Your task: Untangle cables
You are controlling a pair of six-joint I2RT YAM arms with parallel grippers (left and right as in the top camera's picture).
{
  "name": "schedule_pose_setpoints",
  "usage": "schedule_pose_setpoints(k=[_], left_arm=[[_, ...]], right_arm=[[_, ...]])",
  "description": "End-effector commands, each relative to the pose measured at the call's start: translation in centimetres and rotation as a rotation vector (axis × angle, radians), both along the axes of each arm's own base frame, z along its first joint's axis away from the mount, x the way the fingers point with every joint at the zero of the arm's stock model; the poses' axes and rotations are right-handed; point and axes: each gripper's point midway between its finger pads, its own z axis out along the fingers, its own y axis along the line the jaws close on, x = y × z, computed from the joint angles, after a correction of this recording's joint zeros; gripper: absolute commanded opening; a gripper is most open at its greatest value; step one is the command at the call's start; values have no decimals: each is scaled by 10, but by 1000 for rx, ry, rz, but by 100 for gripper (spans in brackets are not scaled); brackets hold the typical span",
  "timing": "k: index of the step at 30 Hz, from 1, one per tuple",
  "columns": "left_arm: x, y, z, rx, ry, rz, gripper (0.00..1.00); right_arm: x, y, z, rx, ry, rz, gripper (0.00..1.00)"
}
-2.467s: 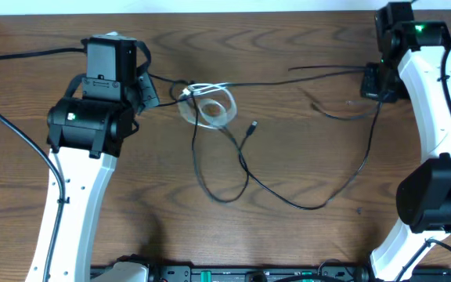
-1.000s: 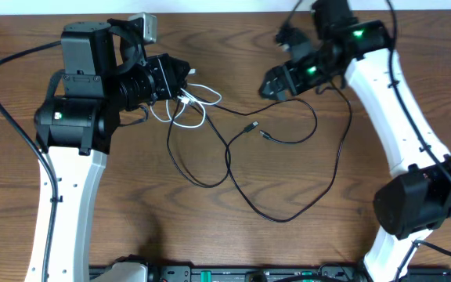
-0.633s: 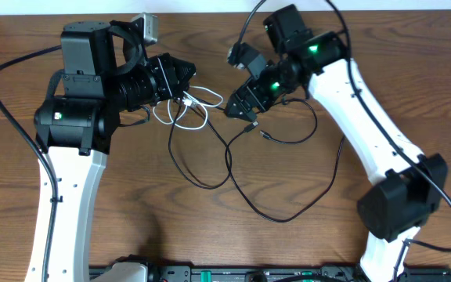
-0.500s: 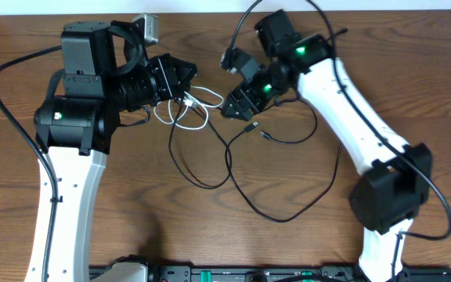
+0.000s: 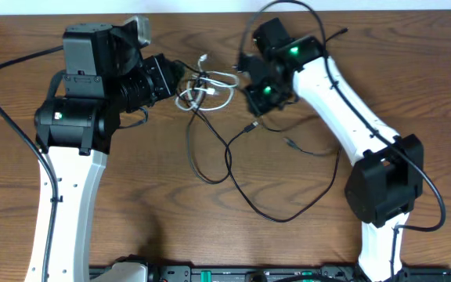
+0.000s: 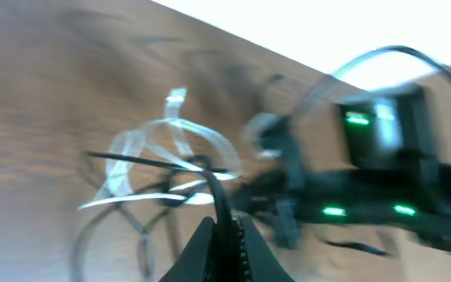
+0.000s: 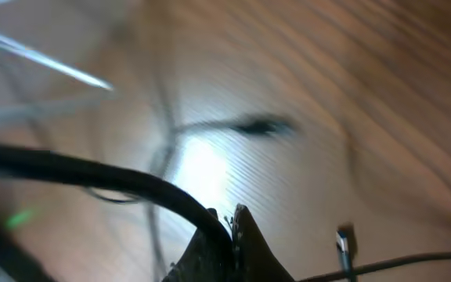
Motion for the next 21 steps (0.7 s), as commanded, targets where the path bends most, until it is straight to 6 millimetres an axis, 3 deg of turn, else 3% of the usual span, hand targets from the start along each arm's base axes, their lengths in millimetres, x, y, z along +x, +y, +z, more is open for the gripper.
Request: schedule_pose_setpoints(k=[1, 5, 8, 18, 21], left_arm=[[9, 40, -15, 158, 24, 185, 8], [10, 74, -27, 300, 54, 326, 8], [7, 92, -30, 379, 70, 400, 8], [-4, 128, -35, 534, 108, 531, 8], [-5, 131, -35, 534, 113, 538, 8]], right_arm=[[21, -71, -5, -230, -18, -273, 1], [22, -121, -7, -358, 2, -399, 1], [22, -143, -8, -374, 30, -445, 1], [21, -208, -7, -441, 84, -632, 1], [19, -217, -8, -417, 115, -660, 1]])
